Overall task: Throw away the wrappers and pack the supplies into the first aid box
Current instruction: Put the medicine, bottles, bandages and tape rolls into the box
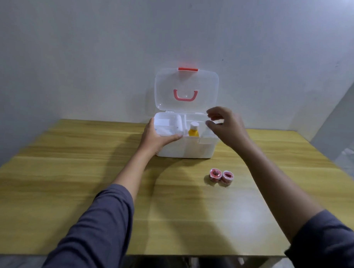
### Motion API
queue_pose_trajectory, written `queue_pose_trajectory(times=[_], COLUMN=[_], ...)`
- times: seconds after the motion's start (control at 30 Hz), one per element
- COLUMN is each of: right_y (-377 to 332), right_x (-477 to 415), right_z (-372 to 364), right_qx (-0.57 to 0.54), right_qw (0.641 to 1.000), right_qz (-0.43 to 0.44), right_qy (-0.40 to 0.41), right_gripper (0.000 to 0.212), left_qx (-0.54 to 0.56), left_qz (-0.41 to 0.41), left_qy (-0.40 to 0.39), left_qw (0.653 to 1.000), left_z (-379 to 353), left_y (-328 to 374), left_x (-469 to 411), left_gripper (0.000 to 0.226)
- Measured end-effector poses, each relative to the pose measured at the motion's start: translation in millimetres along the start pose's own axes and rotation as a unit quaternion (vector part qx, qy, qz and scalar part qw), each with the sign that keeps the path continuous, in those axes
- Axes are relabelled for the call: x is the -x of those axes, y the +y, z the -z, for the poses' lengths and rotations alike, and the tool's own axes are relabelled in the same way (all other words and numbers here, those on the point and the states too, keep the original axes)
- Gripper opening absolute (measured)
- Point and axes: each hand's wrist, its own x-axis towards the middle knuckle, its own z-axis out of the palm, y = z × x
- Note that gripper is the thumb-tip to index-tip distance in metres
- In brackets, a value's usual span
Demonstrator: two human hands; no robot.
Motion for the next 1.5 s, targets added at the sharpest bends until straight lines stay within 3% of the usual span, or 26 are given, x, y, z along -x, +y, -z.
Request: queue_pose_trajectory(times=[0.1,0.17,0.3,0.43,0.57,0.77,1.07,1.2,1.43,1.5], right_y=[26,49,77,79,74,61,2,-13,-22,-22], right_x=[43,69,103,103,98,99,40,-15,-80,-92], right_z=[5,-2,-18,-27,-35,-46,-25,-31,-82,-97], right_qx=[0.002,0.033,0.165,0.254,0.209,0.095,-0.103,-0.051,0.103,0.138], right_qw=[0.998,0.999,0.978,0.954,0.963,0.982,0.991,0.996,0.982,0.977], right_qz=[-0.001,-0.006,-0.012,0.053,0.065,0.033,0.081,0.061,0.055,0.053], right_qy=[0.056,0.01,-0.129,-0.15,-0.159,-0.163,-0.026,-0.048,-0.148,-0.157], right_gripper=[0.015,0.011,0.037,0.052,0.039,0.023,0.02,0.025,0.029,0.023], left_qx=[-0.003,-0.002,-0.004,0.001,0.011,0.005,0.029,0.042,0.036,0.043], left_qz=[0.0,0.001,-0.002,0.001,0.008,0.008,-0.003,-0.011,0.003,-0.011], left_qy=[-0.007,-0.01,-0.016,-0.019,-0.02,-0.018,-0.001,0.009,0.01,0.015], left_qw=[1.0,1.0,1.0,1.0,1.0,1.0,1.0,0.999,0.999,0.999], left_z=[0,2,1,1,2,3,-2,-5,-7,-7], left_y=[2,3,2,3,6,9,2,0,-7,-9], left_x=[1,2,0,0,3,7,3,-1,-5,-5], left_gripper=[0.121,0.119,0.098,0.095,0.115,0.121,0.099,0.088,0.113,0.092])
